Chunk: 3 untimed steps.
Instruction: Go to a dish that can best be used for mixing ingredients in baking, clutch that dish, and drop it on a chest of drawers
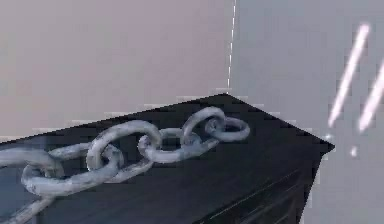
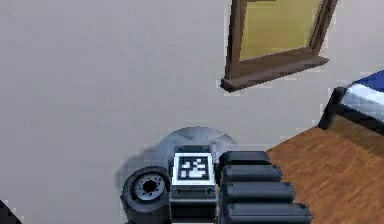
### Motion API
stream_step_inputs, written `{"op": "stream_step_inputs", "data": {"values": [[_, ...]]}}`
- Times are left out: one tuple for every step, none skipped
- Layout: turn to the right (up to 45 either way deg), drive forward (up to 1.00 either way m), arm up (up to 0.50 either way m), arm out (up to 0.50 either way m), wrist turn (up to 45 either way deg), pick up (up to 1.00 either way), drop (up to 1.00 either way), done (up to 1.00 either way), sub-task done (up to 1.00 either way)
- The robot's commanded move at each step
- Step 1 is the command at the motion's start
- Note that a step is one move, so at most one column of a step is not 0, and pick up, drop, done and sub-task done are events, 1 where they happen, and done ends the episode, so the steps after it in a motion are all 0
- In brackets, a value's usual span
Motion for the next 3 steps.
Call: {"op": "stream_step_inputs", "data": {"values": [[45.0, 0.00, 0.00, 0.00, 0.0, 0.00, 0.00, 0.00, 0.00], [45.0, 0.00, 0.00, 0.00, 0.0, 0.00, 0.00, 0.00, 0.00], [24.0, 0.00, 0.00, 0.00, 0.0, 0.00, 0.00, 0.00, 0.00]]}}
